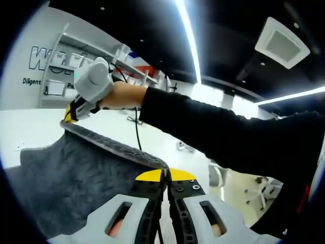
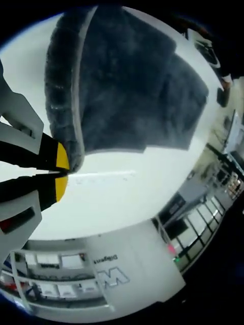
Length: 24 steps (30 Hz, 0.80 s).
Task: Open the folded towel by lifting each exposed corner and separating the folded layers until the towel lies flat within the target outline without major curled edges
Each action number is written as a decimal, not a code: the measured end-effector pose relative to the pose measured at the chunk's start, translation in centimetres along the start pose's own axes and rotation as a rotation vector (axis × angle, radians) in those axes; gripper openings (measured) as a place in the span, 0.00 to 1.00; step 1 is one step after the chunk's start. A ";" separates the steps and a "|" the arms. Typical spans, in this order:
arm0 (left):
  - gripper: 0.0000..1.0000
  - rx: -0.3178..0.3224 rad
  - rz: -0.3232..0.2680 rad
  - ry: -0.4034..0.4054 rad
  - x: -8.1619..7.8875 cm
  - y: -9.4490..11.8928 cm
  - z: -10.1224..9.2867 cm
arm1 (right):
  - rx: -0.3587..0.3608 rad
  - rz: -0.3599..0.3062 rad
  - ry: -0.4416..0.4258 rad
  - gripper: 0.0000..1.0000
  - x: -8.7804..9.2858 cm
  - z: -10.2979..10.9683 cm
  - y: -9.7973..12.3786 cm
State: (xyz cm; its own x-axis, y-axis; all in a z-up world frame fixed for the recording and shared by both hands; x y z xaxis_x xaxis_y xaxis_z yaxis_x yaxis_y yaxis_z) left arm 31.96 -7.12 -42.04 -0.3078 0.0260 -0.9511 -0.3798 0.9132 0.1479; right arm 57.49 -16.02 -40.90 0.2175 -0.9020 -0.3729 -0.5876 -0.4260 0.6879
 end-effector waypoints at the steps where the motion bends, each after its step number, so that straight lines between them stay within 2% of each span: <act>1: 0.00 0.005 0.004 -0.003 0.1 -0.5 -0.2 | 0.001 0.003 -0.005 0.00 0.4 0.1 0.2; 11: 0.00 0.046 0.030 -0.010 0.6 -4.0 -1.0 | 0.019 0.042 -0.034 0.00 4.8 0.8 1.6; 24: 0.00 0.090 0.055 -0.012 1.5 -8.5 -2.4 | 0.046 0.090 -0.052 0.00 9.0 0.9 3.0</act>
State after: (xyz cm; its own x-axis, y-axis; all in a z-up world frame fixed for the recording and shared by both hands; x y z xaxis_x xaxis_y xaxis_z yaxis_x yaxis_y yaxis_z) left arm 32.59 -15.80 -44.04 -0.3156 0.0819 -0.9454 -0.2821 0.9431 0.1759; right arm 56.97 -25.36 -42.76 0.1227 -0.9311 -0.3434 -0.6385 -0.3390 0.6910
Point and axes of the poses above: the point that each gripper's makers call its tool centre point, and the gripper's own axes: y roughly backward along the fingers, z roughly to its left, x roughly out of its underside, the point moved 9 cm from there along y, roughly backward along the fingers, and after that the axes turned 1 degree about -y, right-handed, at the moved point
